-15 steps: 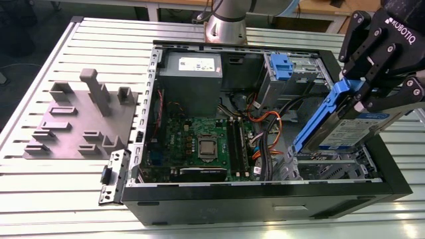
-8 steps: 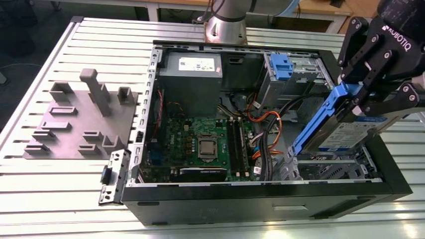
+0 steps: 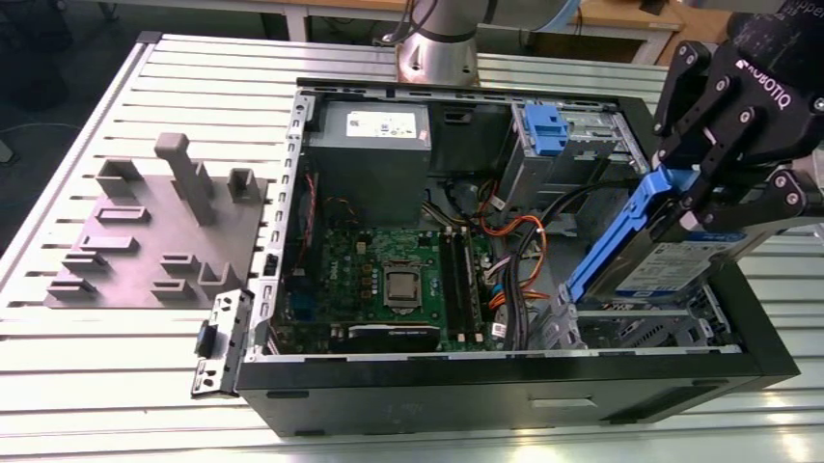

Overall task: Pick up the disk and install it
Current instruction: 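Insert the disk into the insertion slot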

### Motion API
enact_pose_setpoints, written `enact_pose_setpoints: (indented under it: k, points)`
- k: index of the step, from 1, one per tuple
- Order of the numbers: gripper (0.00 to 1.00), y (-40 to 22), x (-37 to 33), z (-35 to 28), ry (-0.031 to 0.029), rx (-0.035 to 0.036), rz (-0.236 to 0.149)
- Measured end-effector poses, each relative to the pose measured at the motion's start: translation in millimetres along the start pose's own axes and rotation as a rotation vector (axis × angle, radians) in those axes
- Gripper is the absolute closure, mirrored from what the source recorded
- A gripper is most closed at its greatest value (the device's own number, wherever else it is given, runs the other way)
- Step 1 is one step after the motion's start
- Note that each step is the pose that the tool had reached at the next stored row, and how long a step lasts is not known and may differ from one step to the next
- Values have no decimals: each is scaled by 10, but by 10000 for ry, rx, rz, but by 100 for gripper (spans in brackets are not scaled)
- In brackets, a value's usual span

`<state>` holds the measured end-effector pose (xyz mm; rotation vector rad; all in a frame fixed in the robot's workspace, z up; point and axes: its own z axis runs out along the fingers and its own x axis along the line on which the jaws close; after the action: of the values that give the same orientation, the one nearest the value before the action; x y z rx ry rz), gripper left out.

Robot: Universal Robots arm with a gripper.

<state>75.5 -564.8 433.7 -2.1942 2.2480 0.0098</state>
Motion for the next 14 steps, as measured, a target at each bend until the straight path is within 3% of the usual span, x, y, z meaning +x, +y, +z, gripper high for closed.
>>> enact_pose_setpoints:
  k: [14]
  points:
    - [64,-1,6,51,2,2,-1]
